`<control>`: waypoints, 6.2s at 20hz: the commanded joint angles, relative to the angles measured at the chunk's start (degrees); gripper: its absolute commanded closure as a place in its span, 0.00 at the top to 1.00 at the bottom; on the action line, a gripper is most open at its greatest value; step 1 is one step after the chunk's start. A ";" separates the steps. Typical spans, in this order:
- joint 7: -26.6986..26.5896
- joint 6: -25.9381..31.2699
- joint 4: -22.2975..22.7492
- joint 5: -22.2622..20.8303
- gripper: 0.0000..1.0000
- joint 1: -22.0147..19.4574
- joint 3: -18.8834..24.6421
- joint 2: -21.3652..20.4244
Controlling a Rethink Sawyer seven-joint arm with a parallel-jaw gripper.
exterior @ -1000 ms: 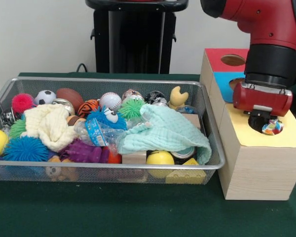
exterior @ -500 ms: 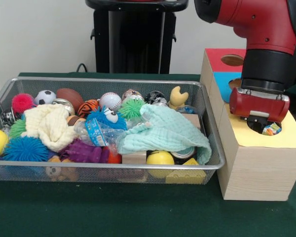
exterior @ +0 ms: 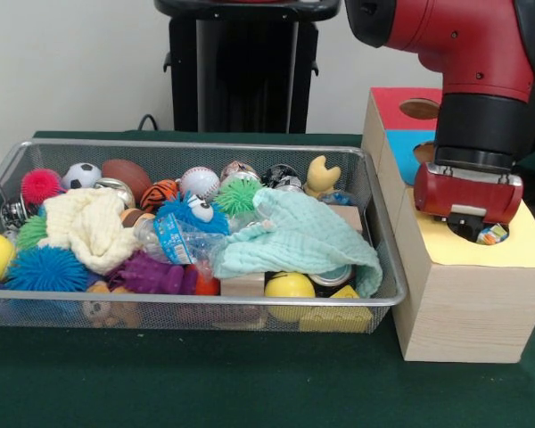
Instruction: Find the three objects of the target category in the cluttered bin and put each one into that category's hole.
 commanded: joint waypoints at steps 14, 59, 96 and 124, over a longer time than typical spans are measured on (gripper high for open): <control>2.92 1.75 2.64 -7.54 1.00 -5.08 5.66 8.11; 7.36 -1.64 6.14 -6.96 0.00 -6.16 7.93 5.44; 4.13 5.92 13.92 -9.54 0.00 -10.97 12.26 -5.18; 3.34 10.85 17.83 -9.11 0.00 -11.97 13.42 -11.13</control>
